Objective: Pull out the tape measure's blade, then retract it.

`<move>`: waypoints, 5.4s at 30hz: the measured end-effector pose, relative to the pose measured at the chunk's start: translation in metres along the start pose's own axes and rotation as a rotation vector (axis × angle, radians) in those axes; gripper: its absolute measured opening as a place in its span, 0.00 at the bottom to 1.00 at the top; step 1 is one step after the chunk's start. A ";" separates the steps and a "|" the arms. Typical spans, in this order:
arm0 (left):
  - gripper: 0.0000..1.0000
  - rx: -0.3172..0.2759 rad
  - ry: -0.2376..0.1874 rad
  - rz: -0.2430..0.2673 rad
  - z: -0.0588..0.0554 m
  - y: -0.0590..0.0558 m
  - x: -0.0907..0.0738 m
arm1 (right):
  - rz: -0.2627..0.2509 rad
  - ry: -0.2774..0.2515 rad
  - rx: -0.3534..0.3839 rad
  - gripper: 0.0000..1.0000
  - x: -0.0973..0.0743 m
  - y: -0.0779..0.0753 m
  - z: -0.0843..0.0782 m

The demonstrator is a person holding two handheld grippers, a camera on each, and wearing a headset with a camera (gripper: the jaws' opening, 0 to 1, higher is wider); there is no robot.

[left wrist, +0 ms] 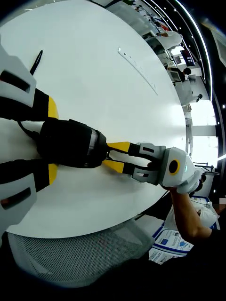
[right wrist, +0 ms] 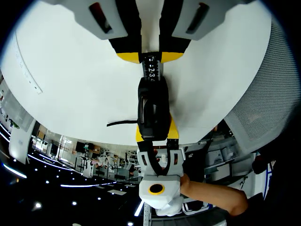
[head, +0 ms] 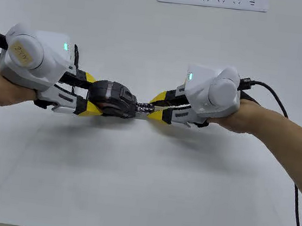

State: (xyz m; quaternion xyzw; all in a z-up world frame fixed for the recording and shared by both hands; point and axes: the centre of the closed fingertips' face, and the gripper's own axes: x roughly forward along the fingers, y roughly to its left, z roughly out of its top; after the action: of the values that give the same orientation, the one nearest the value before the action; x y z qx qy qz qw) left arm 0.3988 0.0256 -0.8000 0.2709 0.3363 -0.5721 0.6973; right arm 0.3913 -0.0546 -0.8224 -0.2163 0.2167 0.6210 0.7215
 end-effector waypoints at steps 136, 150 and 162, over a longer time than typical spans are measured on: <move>0.28 -0.029 -0.013 0.004 0.001 0.000 0.004 | 0.026 0.096 0.066 0.12 -0.104 -0.010 -0.079; 0.28 -0.031 -0.013 0.003 0.001 0.000 0.003 | 0.023 0.109 0.073 0.12 -0.116 -0.011 -0.087; 0.28 -0.035 -0.013 0.003 0.001 0.001 0.003 | 0.019 0.126 0.078 0.12 -0.129 -0.014 -0.096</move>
State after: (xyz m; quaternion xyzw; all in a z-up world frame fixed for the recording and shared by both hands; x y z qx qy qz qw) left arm 0.4008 0.0229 -0.8015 0.2556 0.3413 -0.5668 0.7049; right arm 0.3834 -0.2154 -0.8246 -0.2248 0.2879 0.6040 0.7084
